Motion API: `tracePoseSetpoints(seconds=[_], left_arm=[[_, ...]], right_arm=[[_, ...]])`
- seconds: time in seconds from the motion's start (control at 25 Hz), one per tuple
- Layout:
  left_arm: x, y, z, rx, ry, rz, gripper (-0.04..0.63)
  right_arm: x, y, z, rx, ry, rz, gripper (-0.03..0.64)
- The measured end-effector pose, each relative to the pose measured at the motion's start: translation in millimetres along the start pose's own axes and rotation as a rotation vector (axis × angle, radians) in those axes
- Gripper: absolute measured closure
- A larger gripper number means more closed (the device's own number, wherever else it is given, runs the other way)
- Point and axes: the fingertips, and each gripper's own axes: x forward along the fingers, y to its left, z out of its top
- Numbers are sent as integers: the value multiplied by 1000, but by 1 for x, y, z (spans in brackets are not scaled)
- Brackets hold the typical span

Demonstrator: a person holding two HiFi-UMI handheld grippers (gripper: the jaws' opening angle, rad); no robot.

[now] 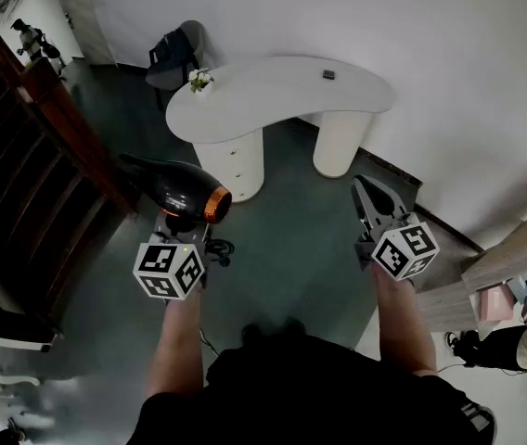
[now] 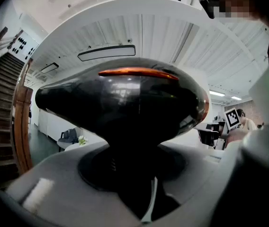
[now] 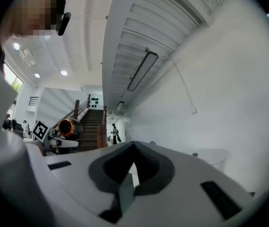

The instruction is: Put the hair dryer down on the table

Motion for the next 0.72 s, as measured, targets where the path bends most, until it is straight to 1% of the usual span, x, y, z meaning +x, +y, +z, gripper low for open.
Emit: tracePoseSetpoints(seconds=[0.16,0.32,0.56,0.72], left_arm=[[6,-5,-2,6,6,0,417],[18,-22,-6,11,16,-9,417],[48,-60,-6,29,19,-34,417],[71,-87,2,32,1,-72,417]], right_arm=[[-4,-7,-4,-2,2,-3,611],[-15,-24,-7,9,0,-15,612],[-45,-67,-12,73,12,-64,611],[-64,-90,-5,66,2,-83,611]])
